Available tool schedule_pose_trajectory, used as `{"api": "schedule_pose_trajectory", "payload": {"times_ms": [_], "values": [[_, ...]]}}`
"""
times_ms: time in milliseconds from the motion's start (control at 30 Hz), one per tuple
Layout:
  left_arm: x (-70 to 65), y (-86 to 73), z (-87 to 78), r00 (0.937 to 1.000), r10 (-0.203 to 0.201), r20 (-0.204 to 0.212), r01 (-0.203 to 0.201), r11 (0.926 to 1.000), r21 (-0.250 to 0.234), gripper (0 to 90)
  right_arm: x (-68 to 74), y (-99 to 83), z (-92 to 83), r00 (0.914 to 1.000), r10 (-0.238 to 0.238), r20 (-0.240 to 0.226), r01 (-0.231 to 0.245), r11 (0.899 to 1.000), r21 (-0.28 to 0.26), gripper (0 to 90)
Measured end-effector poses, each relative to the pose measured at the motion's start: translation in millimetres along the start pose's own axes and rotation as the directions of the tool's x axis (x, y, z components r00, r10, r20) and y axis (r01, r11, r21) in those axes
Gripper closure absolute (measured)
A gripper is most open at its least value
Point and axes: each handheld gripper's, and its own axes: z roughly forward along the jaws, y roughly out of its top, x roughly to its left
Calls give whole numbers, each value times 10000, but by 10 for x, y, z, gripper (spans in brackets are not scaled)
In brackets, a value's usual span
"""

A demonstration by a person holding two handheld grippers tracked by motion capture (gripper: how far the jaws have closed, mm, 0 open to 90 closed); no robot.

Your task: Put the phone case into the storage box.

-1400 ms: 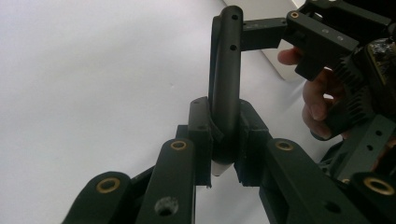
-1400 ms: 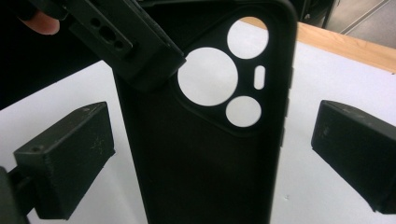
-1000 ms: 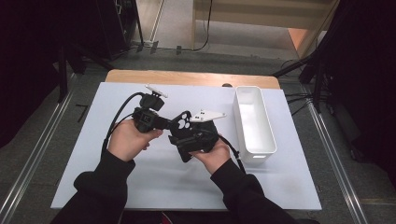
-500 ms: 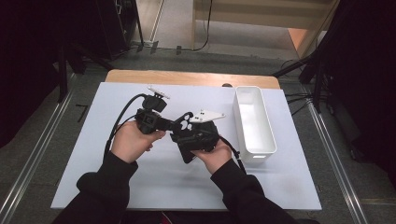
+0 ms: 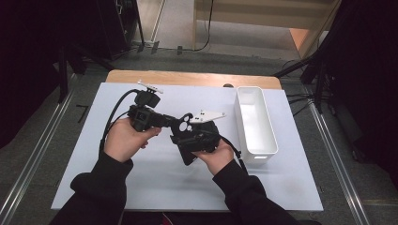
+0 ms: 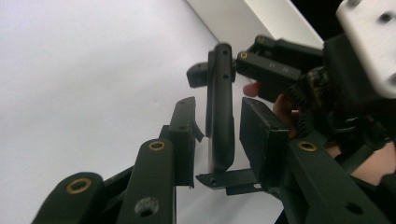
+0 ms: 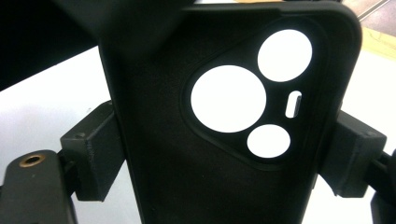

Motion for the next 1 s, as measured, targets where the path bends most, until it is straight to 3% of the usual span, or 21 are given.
{"api": "schedule_pose_trajectory", "payload": {"times_ms": [300, 400, 533, 700, 800, 1000], "values": [[68, 8, -184, 9999, -154, 19, 155, 9987, -492, 480, -17, -6, -13, 9999, 74, -106, -73, 9999, 92, 123], [107, 3, -215, 9998, -182, -57, 178, 9980, -607, 470, -34, -2, -39, 9999, 59, -134, -58, 9999, 87, 123], [182, -16, -236, 9997, 120, -229, -139, 9964, -838, 378, -59, 5, -78, 9996, 190, -200, -189, 9998, 56, 123], [244, -39, -187, 9989, 478, -35, -479, 9960, -751, 288, -95, 32, -125, 9991, 121, -397, -124, 9999, -50, 123], [271, -58, -141, 9976, 660, 189, -643, 9950, -763, 288, -110, 49, -161, 9988, 68, -491, -74, 9999, -118, 123], [331, -106, -74, 9945, 1013, 262, -988, 9915, -848, 287, -148, 77, -227, 9973, -182, -707, 165, 9996, -239, 123]]}}
